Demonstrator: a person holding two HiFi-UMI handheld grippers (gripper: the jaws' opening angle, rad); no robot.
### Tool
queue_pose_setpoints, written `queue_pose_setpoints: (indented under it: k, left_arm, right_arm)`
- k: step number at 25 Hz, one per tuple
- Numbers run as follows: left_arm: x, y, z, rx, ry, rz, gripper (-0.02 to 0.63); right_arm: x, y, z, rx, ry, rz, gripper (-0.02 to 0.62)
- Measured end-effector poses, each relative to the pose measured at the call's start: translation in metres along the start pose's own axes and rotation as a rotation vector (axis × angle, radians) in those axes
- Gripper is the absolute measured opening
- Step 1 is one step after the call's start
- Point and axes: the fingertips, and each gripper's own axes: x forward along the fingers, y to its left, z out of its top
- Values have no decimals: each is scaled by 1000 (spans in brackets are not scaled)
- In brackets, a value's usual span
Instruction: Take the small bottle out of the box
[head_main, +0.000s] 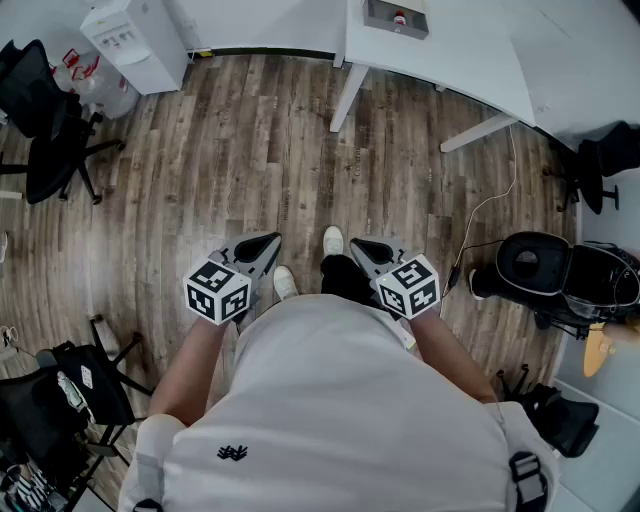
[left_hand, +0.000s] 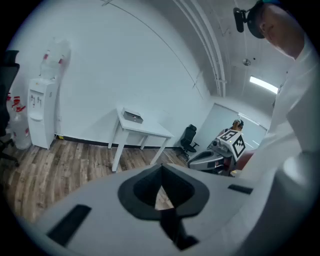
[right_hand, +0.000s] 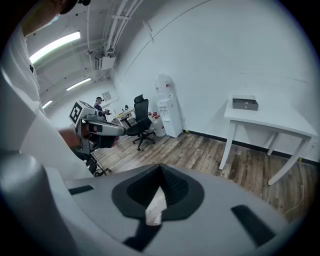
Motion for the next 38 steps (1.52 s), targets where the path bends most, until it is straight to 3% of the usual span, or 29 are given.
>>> queue_pose_setpoints:
  k: [6, 10, 16, 25, 33, 38]
  left_arm:
    - [44, 8, 43, 52, -2, -12, 6]
    - [73, 26, 77, 48, 13, 10, 6]
    - [121, 56, 133, 109, 39, 35, 6]
    - [188, 83, 206, 75, 27, 28, 6]
    - [216, 131, 222, 98, 58, -37, 6]
    - [246, 160, 251, 126, 87, -131, 6]
  right_arm:
    - [8, -47, 24, 10, -8, -4, 5]
    - [23, -90, 59, 9, -30, 11, 5]
    - [44, -148, 103, 8, -65, 34, 5]
    - [68, -231, 146, 35, -30, 51, 6]
    - [100, -260, 167, 75, -49, -27, 5]
    - [107, -291, 195, 126, -67, -129, 5]
